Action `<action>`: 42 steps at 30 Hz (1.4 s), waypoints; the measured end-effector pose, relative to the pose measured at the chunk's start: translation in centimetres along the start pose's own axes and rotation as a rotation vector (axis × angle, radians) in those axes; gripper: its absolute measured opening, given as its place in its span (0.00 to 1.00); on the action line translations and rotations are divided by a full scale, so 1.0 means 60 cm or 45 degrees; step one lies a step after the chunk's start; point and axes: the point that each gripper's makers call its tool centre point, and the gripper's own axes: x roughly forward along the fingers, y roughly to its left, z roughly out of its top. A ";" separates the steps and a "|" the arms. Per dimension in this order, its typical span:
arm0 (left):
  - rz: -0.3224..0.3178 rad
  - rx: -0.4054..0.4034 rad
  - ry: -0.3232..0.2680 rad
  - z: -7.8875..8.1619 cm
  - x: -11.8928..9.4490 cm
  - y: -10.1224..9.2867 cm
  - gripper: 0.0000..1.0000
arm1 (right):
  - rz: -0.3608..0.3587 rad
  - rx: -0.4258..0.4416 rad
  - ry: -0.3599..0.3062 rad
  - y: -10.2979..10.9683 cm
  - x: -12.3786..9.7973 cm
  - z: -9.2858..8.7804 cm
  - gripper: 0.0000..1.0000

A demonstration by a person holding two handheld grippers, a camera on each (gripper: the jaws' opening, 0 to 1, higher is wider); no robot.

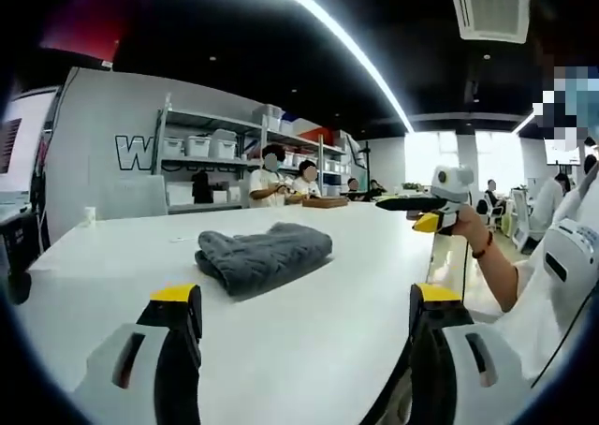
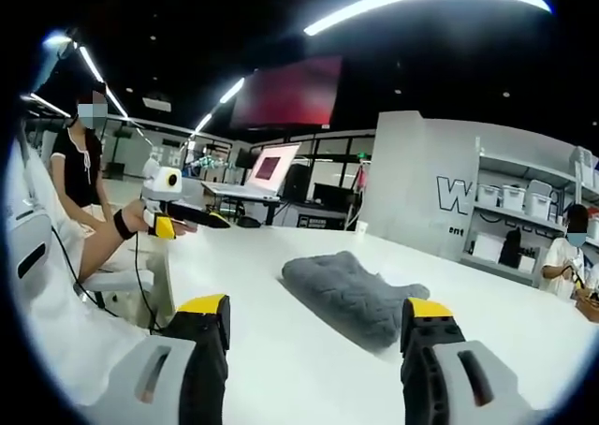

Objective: Open the folded towel by lifting each exposed corner and separating the folded layers until the towel lies flat within the target outline without major curled edges

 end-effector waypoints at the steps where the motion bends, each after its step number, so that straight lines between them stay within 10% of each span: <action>1: 0.000 -0.001 0.001 0.000 0.001 0.001 0.89 | -0.001 -0.002 0.001 0.000 0.000 0.000 0.73; 42: -0.105 -0.034 -0.036 0.039 0.062 -0.007 0.88 | 0.035 0.057 -0.021 -0.028 0.029 0.017 0.68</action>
